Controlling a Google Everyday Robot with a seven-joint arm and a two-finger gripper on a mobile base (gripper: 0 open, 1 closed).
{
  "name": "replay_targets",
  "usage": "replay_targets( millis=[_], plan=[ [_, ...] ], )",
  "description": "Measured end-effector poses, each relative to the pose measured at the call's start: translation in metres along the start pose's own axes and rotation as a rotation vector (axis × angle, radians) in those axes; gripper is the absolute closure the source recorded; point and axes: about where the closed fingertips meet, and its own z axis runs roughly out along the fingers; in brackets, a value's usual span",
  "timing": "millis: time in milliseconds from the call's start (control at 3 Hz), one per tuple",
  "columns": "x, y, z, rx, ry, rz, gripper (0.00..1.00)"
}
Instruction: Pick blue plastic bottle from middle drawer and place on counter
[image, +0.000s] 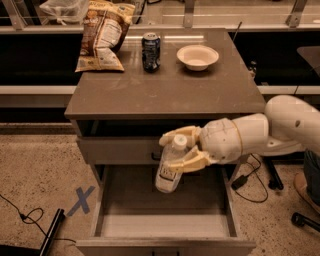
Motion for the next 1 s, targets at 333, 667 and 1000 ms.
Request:
replay_targets(
  millis=[333, 667, 1000],
  plan=[
    [-0.059, -0.025, -0.009, -0.053, 0.000, -0.001, 1.00],
    [-0.098, -0.061, -0.017, -0.097, 0.004, 0.033, 1.00],
    [-0.118, -0.108, -0.039, -0.049, -0.027, 0.079, 1.00]
  ],
)
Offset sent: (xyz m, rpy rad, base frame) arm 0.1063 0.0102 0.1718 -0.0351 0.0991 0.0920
